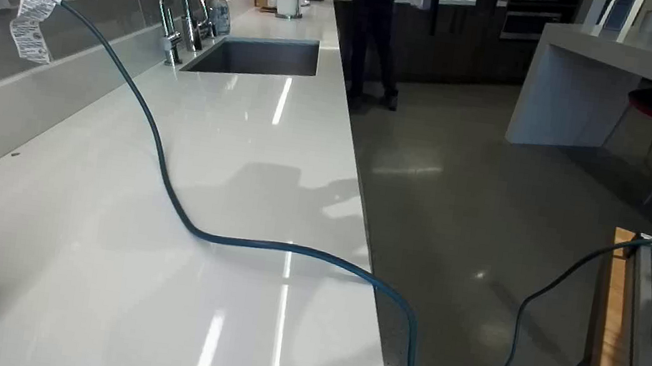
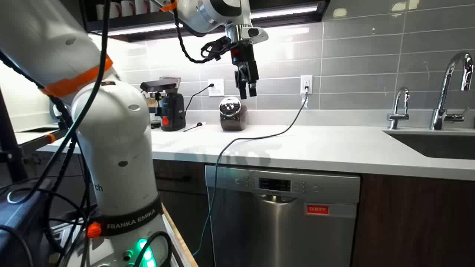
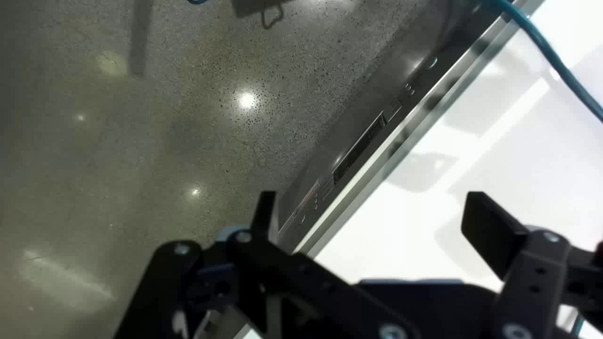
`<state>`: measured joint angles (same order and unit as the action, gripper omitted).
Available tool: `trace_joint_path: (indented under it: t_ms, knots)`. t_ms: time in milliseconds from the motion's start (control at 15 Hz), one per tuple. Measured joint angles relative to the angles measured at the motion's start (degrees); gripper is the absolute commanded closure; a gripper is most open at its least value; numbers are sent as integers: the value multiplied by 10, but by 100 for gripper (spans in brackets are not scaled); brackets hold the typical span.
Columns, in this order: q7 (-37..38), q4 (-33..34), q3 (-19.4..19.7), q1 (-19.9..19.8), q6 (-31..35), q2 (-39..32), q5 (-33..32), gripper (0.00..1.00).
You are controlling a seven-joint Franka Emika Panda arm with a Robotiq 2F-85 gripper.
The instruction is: Press a button on the dishwasher
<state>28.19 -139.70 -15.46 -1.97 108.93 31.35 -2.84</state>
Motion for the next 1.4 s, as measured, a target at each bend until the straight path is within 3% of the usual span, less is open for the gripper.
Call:
trace_joint_path:
  t_ms: [800, 1200, 1400]
  knots:
    - [0, 0, 8, 0, 0, 0, -1, 0]
    - [-9, 0, 77, -35, 17, -5, -15, 0]
    - [-54, 0, 112, -45, 49, -15, -17, 0]
